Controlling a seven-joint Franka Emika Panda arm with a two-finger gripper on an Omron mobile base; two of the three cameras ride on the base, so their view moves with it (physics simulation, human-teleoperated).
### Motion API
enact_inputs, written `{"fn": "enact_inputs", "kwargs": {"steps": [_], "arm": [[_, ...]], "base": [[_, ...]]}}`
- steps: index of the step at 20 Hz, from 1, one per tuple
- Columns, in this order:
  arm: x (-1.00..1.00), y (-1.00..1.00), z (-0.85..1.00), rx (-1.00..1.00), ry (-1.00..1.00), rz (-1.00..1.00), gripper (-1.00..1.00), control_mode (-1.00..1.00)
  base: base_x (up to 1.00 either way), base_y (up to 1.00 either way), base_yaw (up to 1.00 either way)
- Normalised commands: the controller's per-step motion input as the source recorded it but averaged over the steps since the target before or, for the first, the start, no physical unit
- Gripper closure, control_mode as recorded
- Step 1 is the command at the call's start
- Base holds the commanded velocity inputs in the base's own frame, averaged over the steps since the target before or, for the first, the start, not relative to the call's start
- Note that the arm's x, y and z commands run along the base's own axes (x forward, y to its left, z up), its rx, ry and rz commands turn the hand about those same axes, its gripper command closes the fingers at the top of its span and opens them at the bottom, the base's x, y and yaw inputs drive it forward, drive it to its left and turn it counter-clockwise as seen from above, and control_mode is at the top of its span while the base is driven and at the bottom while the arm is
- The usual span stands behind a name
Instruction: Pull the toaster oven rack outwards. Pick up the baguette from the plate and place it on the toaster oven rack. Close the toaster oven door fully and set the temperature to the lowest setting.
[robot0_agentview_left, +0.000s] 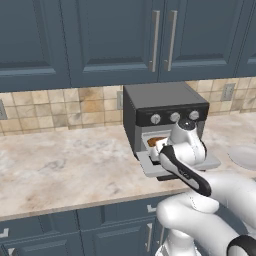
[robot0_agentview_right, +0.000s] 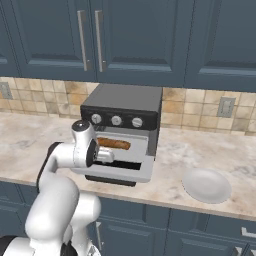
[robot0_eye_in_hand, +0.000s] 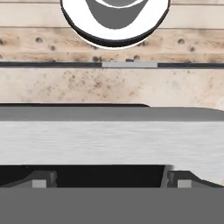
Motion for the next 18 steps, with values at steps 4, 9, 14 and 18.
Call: {"fn": "enact_inputs", "kwargs": {"steps": [4, 9, 14, 18], "arm": [[0.23, 0.00, -0.11, 0.00, 0.00, 0.00, -1.00, -1.00], [0.22, -0.04, -0.12, 0.00, 0.00, 0.00, -1.00, -1.00], [0.23, -0.06, -0.14, 0.01, 0.00, 0.00, -1.00, -1.00], [0.24, -0.13, -0.13, 0.03, 0.00, 0.00, -1.00, -1.00]], "base": [[0.00, 0.00, 0.00], [0.00, 0.00, 0.00], [0.00, 0.00, 0.00], [0.00, 0.00, 0.00]]}}
